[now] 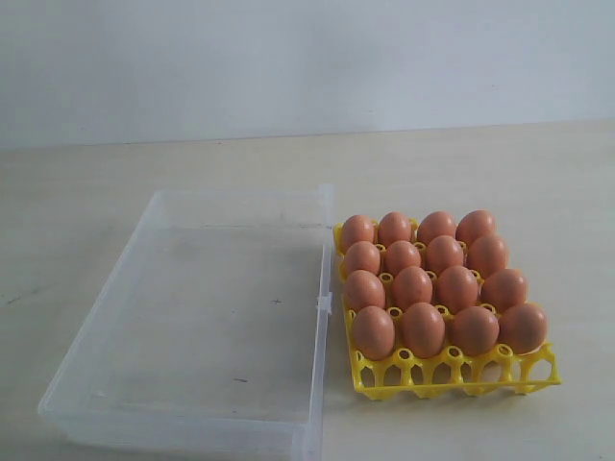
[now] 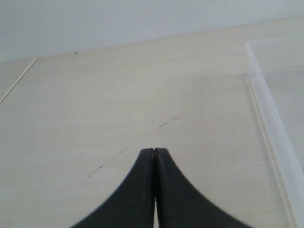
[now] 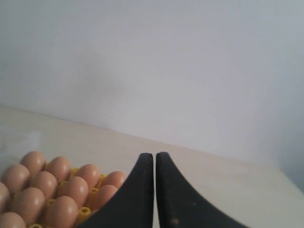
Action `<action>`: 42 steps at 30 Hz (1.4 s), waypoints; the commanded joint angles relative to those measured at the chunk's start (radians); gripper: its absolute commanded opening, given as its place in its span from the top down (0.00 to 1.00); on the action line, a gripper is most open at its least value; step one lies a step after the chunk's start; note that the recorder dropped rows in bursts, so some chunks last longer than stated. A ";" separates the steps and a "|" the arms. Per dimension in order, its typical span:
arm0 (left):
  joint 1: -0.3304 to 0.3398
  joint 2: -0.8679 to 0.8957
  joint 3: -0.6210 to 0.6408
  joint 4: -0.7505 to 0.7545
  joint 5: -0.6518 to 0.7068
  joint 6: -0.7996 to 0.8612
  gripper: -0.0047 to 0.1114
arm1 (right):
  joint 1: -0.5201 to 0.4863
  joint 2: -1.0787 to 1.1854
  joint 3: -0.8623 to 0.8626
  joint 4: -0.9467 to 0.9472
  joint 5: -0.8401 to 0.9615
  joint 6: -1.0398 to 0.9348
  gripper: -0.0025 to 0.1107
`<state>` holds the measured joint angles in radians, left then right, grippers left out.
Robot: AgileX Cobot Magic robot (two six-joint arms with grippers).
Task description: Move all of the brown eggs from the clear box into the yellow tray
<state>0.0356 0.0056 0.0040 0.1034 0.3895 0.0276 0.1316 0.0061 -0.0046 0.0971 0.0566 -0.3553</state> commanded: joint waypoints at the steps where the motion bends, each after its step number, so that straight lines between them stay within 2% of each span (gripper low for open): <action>1: -0.006 -0.006 -0.004 -0.002 -0.009 -0.005 0.96 | -0.004 -0.006 0.005 -0.001 0.002 0.313 0.94; 4: -0.006 -0.006 -0.004 -0.002 -0.009 -0.005 0.96 | -0.004 -0.006 0.005 -0.001 0.002 0.363 0.94; 36: -0.006 -0.006 -0.004 -0.002 -0.009 -0.005 0.96 | -0.004 -0.006 0.005 -0.004 0.010 0.348 0.94; 39: -0.006 -0.006 -0.004 -0.002 -0.009 -0.005 0.96 | -0.045 -0.006 0.005 -0.004 0.010 0.348 0.94; 42: -0.006 -0.006 -0.004 -0.002 -0.009 -0.005 0.96 | -0.046 -0.006 0.005 -0.002 0.010 0.348 0.94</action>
<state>0.0356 0.0056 0.0040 0.1034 0.3895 0.0276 0.0938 0.0061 -0.0046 0.0953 0.0649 -0.0075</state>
